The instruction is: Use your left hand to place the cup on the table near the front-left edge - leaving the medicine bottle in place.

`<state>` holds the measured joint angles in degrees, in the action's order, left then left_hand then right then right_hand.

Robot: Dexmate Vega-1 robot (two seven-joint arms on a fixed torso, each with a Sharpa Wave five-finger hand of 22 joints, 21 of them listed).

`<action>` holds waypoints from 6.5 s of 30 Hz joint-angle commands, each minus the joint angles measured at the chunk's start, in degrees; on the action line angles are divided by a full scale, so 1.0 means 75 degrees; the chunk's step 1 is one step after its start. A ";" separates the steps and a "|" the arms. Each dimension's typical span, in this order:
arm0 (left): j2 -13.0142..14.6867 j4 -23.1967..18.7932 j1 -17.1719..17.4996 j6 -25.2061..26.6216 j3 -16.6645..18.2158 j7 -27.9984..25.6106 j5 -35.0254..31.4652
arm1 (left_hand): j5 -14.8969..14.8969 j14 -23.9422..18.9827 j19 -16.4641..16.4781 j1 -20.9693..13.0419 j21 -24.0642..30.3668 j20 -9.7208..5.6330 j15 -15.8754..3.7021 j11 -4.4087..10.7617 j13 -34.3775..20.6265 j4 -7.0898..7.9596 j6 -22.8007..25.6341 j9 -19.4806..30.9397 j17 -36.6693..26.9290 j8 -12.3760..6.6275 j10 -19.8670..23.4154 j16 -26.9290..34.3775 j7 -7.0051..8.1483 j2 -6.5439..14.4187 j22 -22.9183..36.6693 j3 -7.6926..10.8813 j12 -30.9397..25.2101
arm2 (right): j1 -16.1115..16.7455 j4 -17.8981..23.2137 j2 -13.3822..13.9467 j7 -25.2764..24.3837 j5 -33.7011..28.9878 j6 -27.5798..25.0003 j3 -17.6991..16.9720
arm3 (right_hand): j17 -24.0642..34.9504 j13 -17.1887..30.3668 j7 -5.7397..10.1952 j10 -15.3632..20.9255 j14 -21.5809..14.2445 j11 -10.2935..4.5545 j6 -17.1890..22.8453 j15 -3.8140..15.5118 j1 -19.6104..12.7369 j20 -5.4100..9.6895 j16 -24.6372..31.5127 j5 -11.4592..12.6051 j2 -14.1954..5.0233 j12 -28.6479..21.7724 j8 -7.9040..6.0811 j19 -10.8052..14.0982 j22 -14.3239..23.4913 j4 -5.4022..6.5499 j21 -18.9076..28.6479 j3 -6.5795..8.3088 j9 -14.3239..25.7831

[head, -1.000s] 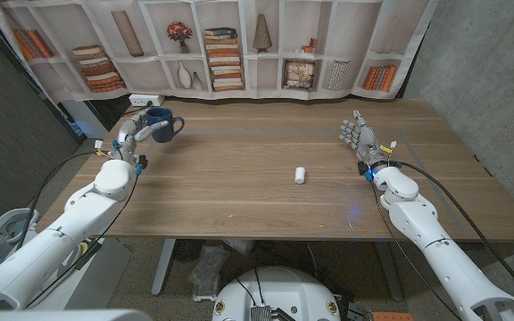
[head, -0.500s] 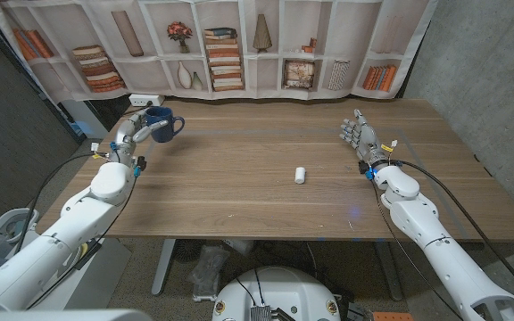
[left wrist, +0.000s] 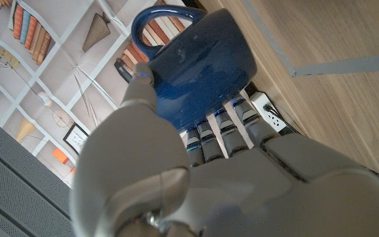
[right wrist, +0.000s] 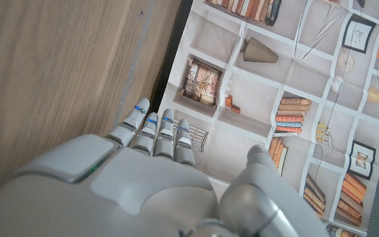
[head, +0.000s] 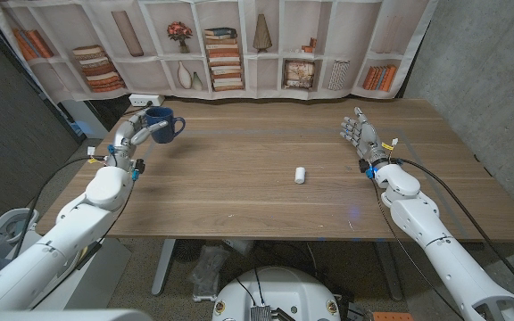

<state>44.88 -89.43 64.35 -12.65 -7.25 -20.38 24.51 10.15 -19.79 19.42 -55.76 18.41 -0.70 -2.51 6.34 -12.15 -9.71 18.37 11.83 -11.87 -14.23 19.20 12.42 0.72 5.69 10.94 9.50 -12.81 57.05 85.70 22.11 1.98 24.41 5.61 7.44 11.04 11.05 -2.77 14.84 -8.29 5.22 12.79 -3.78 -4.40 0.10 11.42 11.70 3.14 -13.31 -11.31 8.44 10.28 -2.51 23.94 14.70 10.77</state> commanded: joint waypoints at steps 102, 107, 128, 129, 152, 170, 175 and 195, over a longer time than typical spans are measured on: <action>-0.1044 -0.1113 0.2814 -0.2273 0.0999 0.0508 -0.0368 | 0.0027 -0.0159 0.0136 -0.0048 -0.0008 -0.0036 -0.0140 0.0080 -0.0094 0.0358 0.0402 0.0053 -0.0017 0.0014 0.0305 -0.0036 0.0112 0.0168 0.0022 0.0408 -0.0022 | 0.0000 0.0161 -0.0098 -0.0248 -0.0043 0.0041 0.0072 | 0.0019 0.0018 -0.0039 0.0163 -0.0144 -0.0002 0.0174 0.0048 -0.0086 0.0043 0.0008 -0.0034 -0.0093 -0.0016 -0.0034 0.0247 0.0019 -0.0036 -0.0238 -0.0103 0.0025; -0.1089 -0.1024 0.2826 -0.2367 0.0972 0.0517 -0.0394 | 0.0026 -0.0136 0.0133 -0.0050 -0.0013 -0.0040 -0.0155 0.0099 -0.0103 0.0357 0.0431 0.0054 -0.0017 0.0009 0.0323 -0.0047 0.0116 0.0165 0.0022 0.0411 -0.0027 | -0.0044 0.0168 -0.0072 -0.0230 -0.0071 0.0015 0.0104 | 0.0019 0.0019 -0.0032 0.0170 -0.0146 0.0006 0.0182 0.0052 -0.0087 0.0043 0.0008 -0.0034 -0.0094 -0.0018 -0.0036 0.0247 0.0019 -0.0038 -0.0248 -0.0106 0.0025; -0.1371 -0.1152 0.3332 -0.2701 0.1007 0.0170 -0.0763 | 0.0027 -0.0134 0.0099 -0.0054 -0.0041 -0.0040 -0.0162 0.0159 -0.0137 0.0361 0.0452 0.0059 -0.0020 0.0022 0.0339 -0.0053 0.0152 0.0170 0.0022 0.0427 -0.0028 | -0.0059 0.0172 -0.0073 -0.0244 -0.0050 0.0102 0.0082 | 0.0019 0.0019 -0.0030 0.0179 -0.0141 0.0003 0.0178 0.0058 -0.0085 0.0047 0.0002 -0.0036 -0.0095 -0.0018 -0.0031 0.0267 0.0021 -0.0044 -0.0288 -0.0122 0.0025; -0.1390 -0.1163 0.3360 -0.2725 0.1016 0.0154 -0.0773 | 0.0026 -0.0132 0.0099 -0.0055 -0.0042 -0.0045 -0.0168 0.0131 -0.0138 0.0360 0.0453 0.0059 -0.0020 0.0022 0.0346 -0.0054 0.0162 0.0169 0.0021 0.0427 -0.0030 | -0.0054 0.0167 -0.0075 -0.0236 -0.0044 0.0119 0.0078 | 0.0019 0.0019 -0.0029 0.0180 -0.0141 0.0011 0.0175 0.0056 -0.0085 0.0048 0.0001 -0.0036 -0.0096 -0.0019 -0.0029 0.0270 0.0021 -0.0045 -0.0291 -0.0123 0.0025; -0.2014 -0.1401 0.4113 -0.3219 0.1377 -0.0539 -0.1730 | 0.0025 -0.0123 0.0040 -0.0060 -0.0083 -0.0063 -0.0206 0.0191 -0.0171 0.0357 0.0533 0.0064 -0.0019 0.0014 0.0382 -0.0062 0.0233 0.0152 0.0022 0.0438 -0.0034 | -0.0109 0.0153 -0.0011 -0.0108 -0.0026 0.0160 0.0126 | 0.0019 0.0019 -0.0024 0.0182 -0.0143 0.0015 0.0185 0.0062 -0.0086 0.0050 -0.0002 -0.0037 -0.0101 -0.0016 -0.0030 0.0292 0.0022 -0.0052 -0.0336 -0.0138 0.0025; -0.2453 -0.0520 0.3966 -0.4078 0.1263 -0.0517 -0.1781 | 0.0027 -0.0177 0.0005 -0.0059 -0.0113 -0.0099 -0.0266 0.0276 -0.0194 0.0354 0.0604 0.0065 -0.0017 0.0008 0.0477 -0.0046 0.0290 0.0127 0.0022 0.0440 -0.0055 | -0.0032 0.0417 0.0085 -0.0187 -0.0013 -0.0269 0.0106 | 0.0020 0.0019 -0.0026 0.0184 -0.0147 0.0008 0.0187 0.0053 -0.0082 0.0048 -0.0003 -0.0037 -0.0107 -0.0014 -0.0028 0.0311 0.0024 -0.0055 -0.0375 -0.0153 0.0025; -0.2556 -0.0217 0.3845 -0.4357 0.1204 -0.0531 -0.1842 | 0.0028 -0.0172 0.0008 -0.0062 -0.0115 -0.0119 -0.0288 0.0274 -0.0198 0.0354 0.0635 0.0064 -0.0017 0.0000 0.0489 -0.0049 0.0302 0.0130 0.0022 0.0444 -0.0058 | 0.0005 0.0465 0.0113 -0.0154 0.0002 -0.0272 0.0092 | 0.0019 0.0019 -0.0024 0.0185 -0.0147 0.0003 0.0189 0.0053 -0.0084 0.0047 -0.0004 -0.0037 -0.0111 -0.0013 -0.0028 0.0311 0.0024 -0.0057 -0.0387 -0.0155 0.0025; -0.2814 0.0330 0.3662 -0.4667 0.1021 -0.0731 -0.1955 | 0.0032 -0.0157 -0.0152 -0.0053 -0.0199 -0.0217 -0.0393 0.0421 -0.0220 0.0350 0.0755 0.0060 -0.0013 -0.0021 0.0510 -0.0059 0.0423 0.0082 0.0018 0.0432 -0.0047 | -0.0163 0.0190 0.0078 0.0033 0.0029 -0.0294 0.0112 | 0.0019 0.0020 -0.0017 0.0190 -0.0154 -0.0005 0.0199 0.0081 -0.0088 0.0052 -0.0005 -0.0036 -0.0119 -0.0012 -0.0029 0.0333 0.0026 -0.0064 -0.0426 -0.0166 0.0025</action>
<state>24.61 -88.78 92.52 -46.74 1.35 -25.42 9.72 10.00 -20.58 18.68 -55.77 17.11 -2.27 -2.35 6.49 -13.56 -9.71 20.19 12.14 -11.84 -13.81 20.51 12.08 0.54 5.69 10.95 9.50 -12.96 56.41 88.02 22.76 1.61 24.63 3.74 8.20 11.05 11.05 -3.08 15.75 -9.01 5.12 13.71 -3.07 -4.93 0.51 11.42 11.46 2.61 -13.30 -11.31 10.29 10.25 -3.05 20.91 13.67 10.77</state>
